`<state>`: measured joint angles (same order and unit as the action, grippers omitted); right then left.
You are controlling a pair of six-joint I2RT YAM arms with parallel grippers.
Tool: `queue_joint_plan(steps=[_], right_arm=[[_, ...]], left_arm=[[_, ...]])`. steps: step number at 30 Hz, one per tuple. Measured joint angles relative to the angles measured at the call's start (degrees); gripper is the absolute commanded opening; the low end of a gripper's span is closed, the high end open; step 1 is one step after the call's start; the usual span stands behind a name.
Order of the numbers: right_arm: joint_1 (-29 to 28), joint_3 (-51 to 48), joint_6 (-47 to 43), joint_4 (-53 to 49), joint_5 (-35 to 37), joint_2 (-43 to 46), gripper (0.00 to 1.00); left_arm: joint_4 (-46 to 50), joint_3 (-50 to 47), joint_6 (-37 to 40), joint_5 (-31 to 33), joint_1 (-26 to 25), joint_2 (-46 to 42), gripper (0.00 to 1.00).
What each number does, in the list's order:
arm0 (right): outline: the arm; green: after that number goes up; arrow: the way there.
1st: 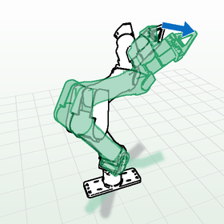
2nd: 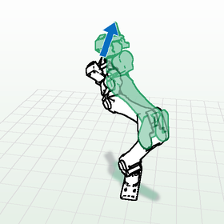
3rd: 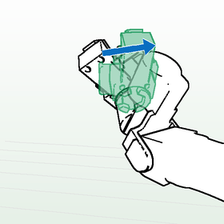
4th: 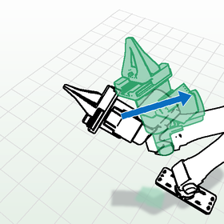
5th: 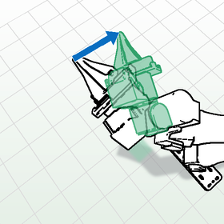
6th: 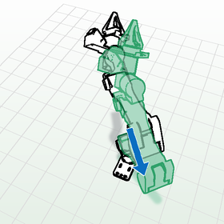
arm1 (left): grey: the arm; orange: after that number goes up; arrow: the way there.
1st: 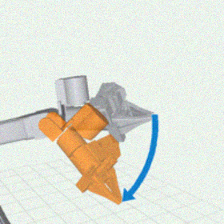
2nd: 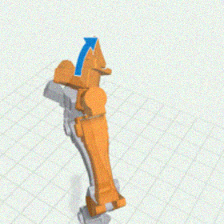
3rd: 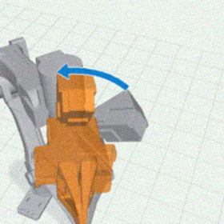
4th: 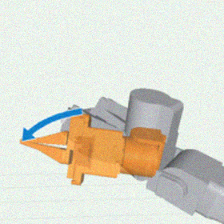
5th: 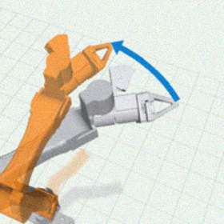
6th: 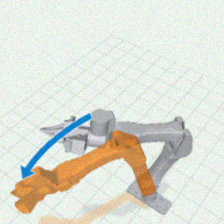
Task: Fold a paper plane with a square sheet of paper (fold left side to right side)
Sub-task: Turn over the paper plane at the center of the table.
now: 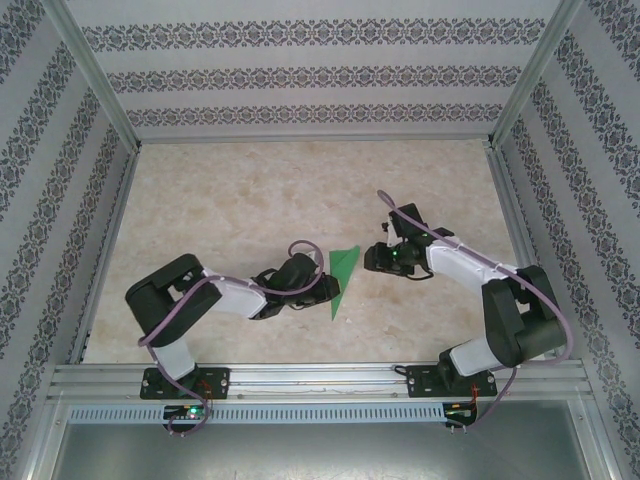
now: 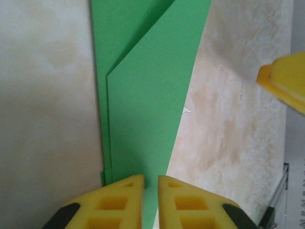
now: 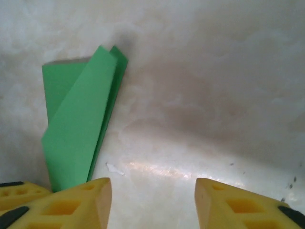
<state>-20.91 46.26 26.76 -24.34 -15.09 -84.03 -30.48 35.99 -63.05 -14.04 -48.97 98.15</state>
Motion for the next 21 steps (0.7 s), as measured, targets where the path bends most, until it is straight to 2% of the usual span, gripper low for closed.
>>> queue_joint_plan(steps=[3, 7, 12, 16, 21], right_arm=[[-3.72, 2.43, 0.24, -2.4, 3.06, 0.11, 0.56], [-8.83, 6.32, 1.11, -4.94, 7.1, -0.46, 0.62], [-14.84, 10.34, 3.19, -6.27, 11.54, -4.48, 0.67], [-18.78, 12.28, 5.09, -6.64, 14.25, -8.7, 0.68], [-21.0, 14.99, 6.29, -6.73, 16.15, -13.64, 0.68]], left_arm=[[0.09, -2.6, 0.48, 1.01, 0.9, -7.08, 0.25], [1.36, -6.73, 1.6, 2.47, 5.18, -17.7, 0.26], [9.27, -11.43, 4.0, 5.44, 10.69, -28.76, 0.27], [15.96, -13.57, 5.79, 7.56, 12.41, -36.33, 0.28], [20.83, -15.26, 6.75, 9.53, 13.38, -41.97, 0.29]])
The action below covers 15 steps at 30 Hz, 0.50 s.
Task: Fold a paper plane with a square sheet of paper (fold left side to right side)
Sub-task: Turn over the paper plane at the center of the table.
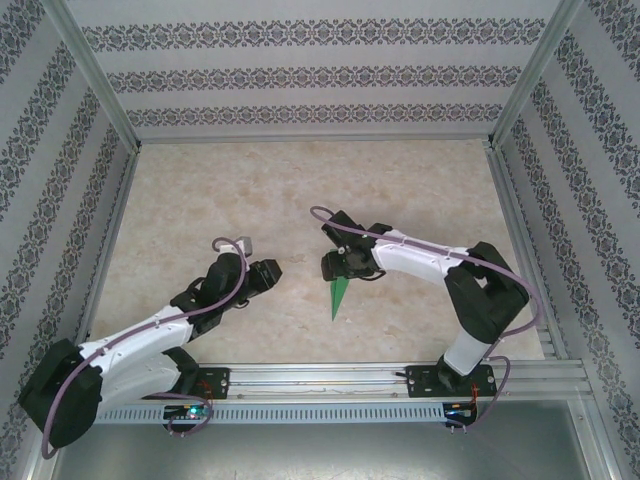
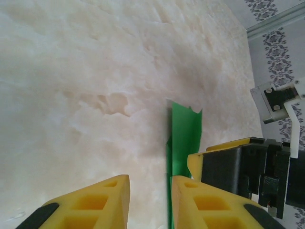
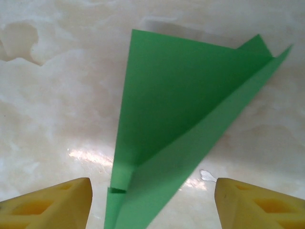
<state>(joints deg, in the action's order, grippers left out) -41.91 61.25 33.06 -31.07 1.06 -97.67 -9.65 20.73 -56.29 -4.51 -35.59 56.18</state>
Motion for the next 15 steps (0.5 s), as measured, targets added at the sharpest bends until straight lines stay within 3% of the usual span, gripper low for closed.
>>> queue_joint_plan(steps=[6, 12, 13, 15], right_arm=[[-0.26, 0.61, 0.61, -0.55, 1.79, -2.51, 0.49], [-0.35, 0.02, 1.22, -1.16, 3.67, -0.96, 0.12], [-0.35, -0.39, 1.22, -1.49, 4.04, 0.24, 0.02], [-0.35, -1.31, 1.2, -1.97, 4.72, 3.32, 0.0]], left_arm=[[3.65, -1.11, 0.48, 1.2, 0.22, -2.29, 0.29], [7.06, -1.09, 1.36, 2.25, 0.48, -3.69, 0.29], [7.72, -1.05, 1.68, 2.51, 0.5, -3.96, 0.29], [8.92, -0.83, 2.19, 2.86, 0.72, -4.44, 0.3]])
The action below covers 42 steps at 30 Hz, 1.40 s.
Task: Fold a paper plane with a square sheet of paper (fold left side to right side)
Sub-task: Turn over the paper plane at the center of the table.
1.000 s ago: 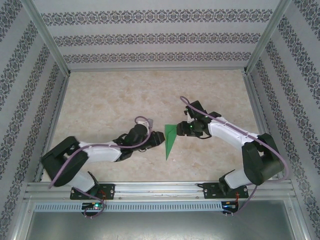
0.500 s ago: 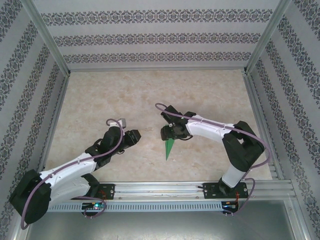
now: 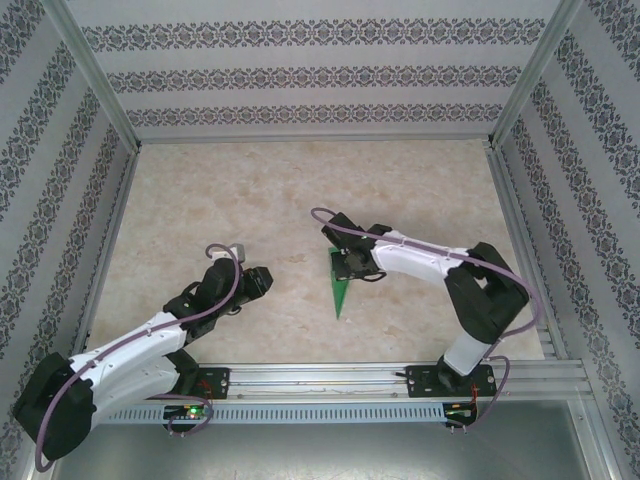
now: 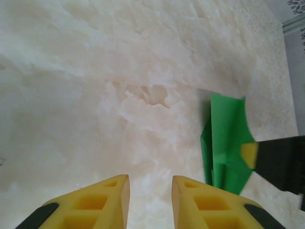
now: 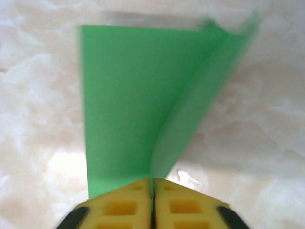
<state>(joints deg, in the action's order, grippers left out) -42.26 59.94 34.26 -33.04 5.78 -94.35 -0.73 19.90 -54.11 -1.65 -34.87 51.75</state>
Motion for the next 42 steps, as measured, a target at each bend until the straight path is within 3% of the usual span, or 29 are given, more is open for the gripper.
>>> queue_joint_plan(steps=[5, 9, 17, 22, 26, 36, 42], right_arm=[[0.74, -3.1, -0.02, -0.15, 0.46, 9.9, 0.0], [4.28, -5.49, -0.68, 1.03, -3.19, 16.06, 0.0], [15.13, -11.74, 0.26, 12.37, -21.94, 22.99, 0.0], [14.93, -14.4, 5.53, 24.63, -33.68, 20.28, 0.0], [12.48, -15.21, 9.66, 33.38, -37.88, 15.96, 0.0], [11.04, -22.86, 15.43, 50.03, -39.15, 2.69, 0.0], [13.2, -26.34, 15.34, 51.76, -38.6, -0.83, 0.0]], left_arm=[[3.1, 1.7, 2.1, 0.48, 2.21, -2.08, 0.35], [5.68, 3.65, 4.33, 0.9, 4.39, -5.18, 0.43], [9.09, 6.84, 7.65, 1.27, 7.69, -8.79, 0.52], [9.09, 6.88, 7.65, 0.11, 8.61, -8.87, 0.53], [9.07, 6.88, 7.61, -0.9, 9.18, -8.85, 0.53], [9.07, 6.84, 7.15, -3.48, 9.88, -8.83, 0.54], [9.05, 6.21, 6.91, -4.94, 9.88, -8.85, 0.54]])
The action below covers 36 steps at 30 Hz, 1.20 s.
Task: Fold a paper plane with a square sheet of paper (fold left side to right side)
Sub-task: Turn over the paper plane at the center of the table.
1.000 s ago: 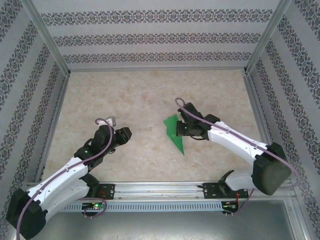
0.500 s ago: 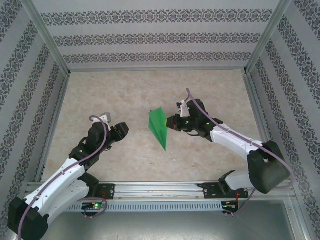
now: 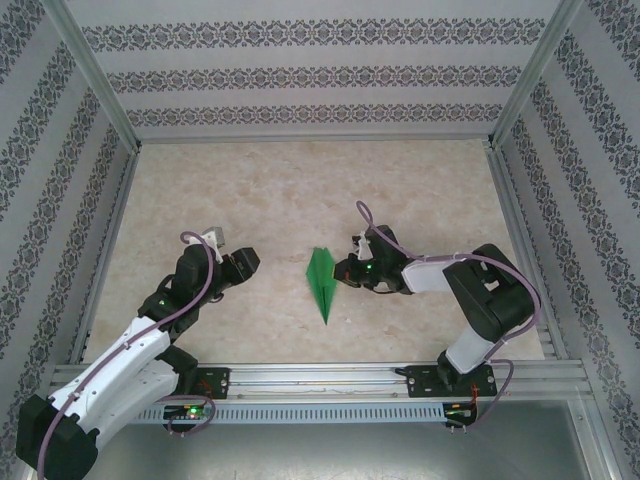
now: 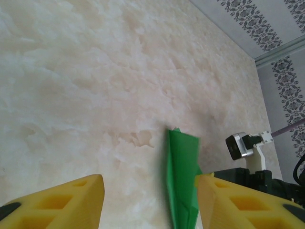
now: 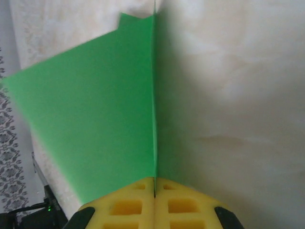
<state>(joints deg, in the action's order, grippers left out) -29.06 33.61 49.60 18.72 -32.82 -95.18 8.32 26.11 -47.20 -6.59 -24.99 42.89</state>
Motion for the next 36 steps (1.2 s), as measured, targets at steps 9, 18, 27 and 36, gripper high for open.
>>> queue_joint_plan(steps=[9, 18, 27, 36], right_arm=[[0.83, -1.22, -1.16, 1.22, 0.59, -0.28, 0.08], [0.83, -1.22, -2.93, -0.57, 1.7, 1.46, 0.21], [0.81, -0.55, -6.29, -8.44, 5.25, 8.24, 0.34], [-4.13, 10.1, -11.19, -30.71, 14.56, 17.57, 0.44]], left_arm=[[0.02, -1.16, -0.61, -0.94, 0.0, 0.02, 0.54], [-0.09, -1.16, -0.79, -1.97, 0.02, 1.77, 0.55], [-0.09, -1.14, -0.39, -2.01, 0.44, 2.05, 0.62], [1.84, -0.24, 2.27, -0.63, 1.29, -0.04, 0.69]])
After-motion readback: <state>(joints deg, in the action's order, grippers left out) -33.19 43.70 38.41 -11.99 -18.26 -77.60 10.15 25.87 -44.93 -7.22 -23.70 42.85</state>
